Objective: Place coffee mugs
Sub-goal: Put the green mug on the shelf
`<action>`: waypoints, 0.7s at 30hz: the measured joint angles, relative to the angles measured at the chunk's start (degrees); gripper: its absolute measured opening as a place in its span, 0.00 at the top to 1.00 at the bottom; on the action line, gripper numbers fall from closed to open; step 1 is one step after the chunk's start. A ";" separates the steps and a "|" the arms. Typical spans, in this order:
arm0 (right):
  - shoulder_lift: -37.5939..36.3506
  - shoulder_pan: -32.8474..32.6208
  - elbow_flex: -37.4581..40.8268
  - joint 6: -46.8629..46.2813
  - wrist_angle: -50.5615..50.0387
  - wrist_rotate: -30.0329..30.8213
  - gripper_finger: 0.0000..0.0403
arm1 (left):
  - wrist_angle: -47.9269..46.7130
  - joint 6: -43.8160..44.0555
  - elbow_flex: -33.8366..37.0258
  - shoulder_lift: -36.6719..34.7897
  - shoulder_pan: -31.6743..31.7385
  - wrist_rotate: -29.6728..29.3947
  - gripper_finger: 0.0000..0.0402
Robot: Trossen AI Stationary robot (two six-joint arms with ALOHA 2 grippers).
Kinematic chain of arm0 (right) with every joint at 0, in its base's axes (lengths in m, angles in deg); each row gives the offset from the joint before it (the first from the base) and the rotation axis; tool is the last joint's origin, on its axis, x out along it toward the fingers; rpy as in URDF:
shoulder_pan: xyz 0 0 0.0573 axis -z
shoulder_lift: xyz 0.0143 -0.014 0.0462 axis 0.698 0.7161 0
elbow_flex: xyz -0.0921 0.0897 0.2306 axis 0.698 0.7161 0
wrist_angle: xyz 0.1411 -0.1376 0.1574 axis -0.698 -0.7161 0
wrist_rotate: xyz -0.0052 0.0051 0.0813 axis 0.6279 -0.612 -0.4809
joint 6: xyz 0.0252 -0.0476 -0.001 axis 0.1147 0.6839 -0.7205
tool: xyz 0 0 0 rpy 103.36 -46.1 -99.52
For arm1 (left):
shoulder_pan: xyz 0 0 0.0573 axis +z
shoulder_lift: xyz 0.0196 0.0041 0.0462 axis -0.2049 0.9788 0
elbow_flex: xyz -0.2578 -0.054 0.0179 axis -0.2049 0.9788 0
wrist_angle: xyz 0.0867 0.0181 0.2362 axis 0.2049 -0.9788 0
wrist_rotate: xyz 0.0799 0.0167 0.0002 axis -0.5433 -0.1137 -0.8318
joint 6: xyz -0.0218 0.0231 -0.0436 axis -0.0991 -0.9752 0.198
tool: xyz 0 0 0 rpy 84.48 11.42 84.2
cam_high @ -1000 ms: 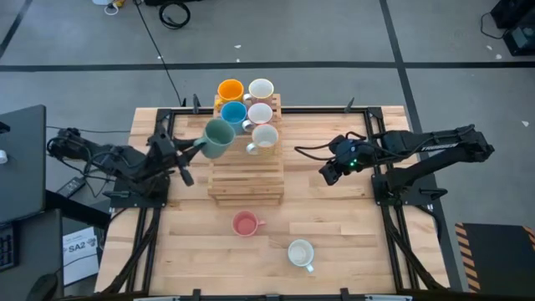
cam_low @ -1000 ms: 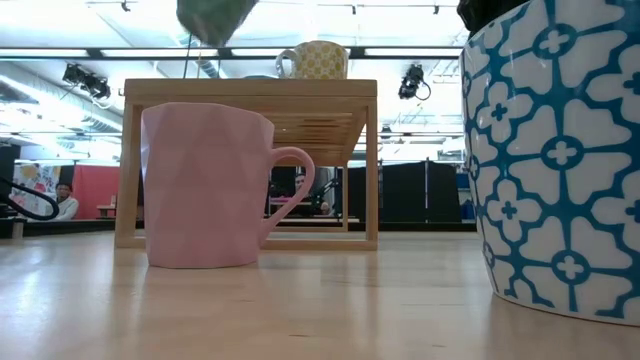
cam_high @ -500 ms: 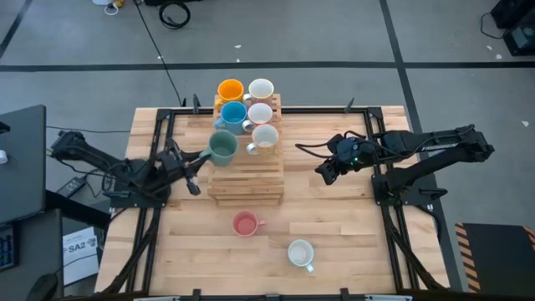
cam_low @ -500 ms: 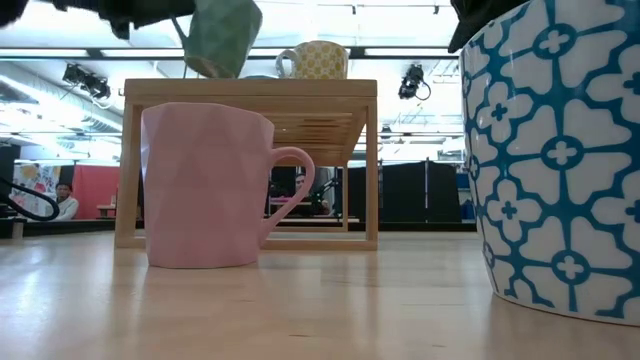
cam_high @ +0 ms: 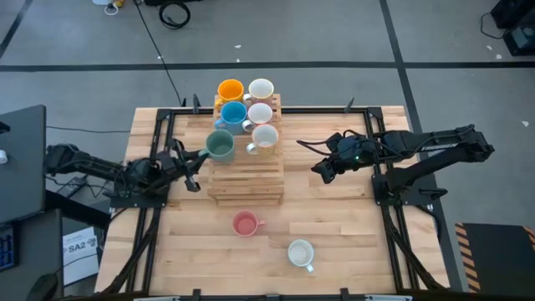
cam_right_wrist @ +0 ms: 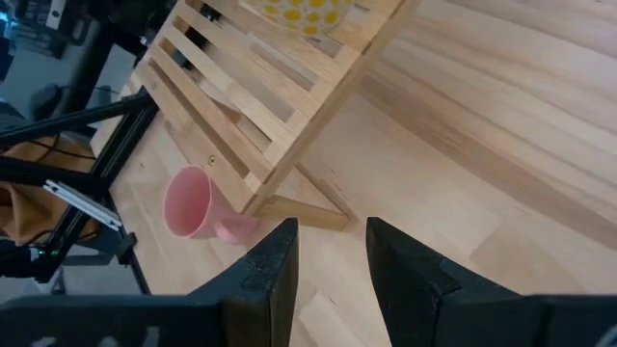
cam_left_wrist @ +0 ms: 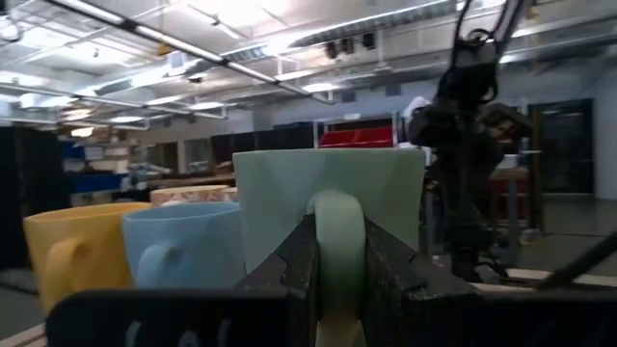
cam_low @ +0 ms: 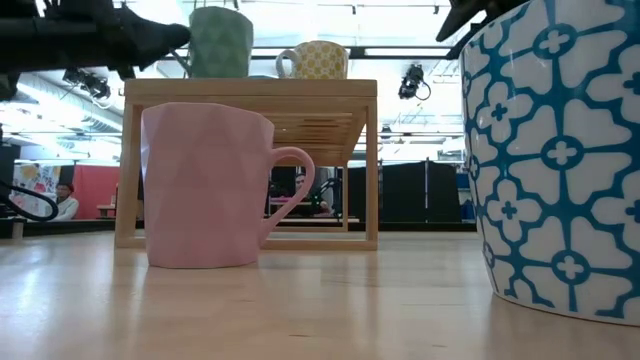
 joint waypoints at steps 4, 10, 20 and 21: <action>0.00 0.00 0.00 0.00 0.45 -0.02 0.68 | -0.91 2.66 0.34 0.04 4.88 5.70 0.87; 0.00 -0.01 0.00 0.00 1.19 -0.03 0.68 | -3.35 6.95 0.34 0.04 10.45 10.85 0.87; 0.00 -0.01 0.00 0.00 1.27 -0.07 0.68 | -8.54 11.70 0.30 0.04 15.00 12.92 0.87; 0.00 0.00 0.00 0.00 1.32 -0.07 0.68 | -8.58 11.70 0.30 0.04 15.02 12.89 0.87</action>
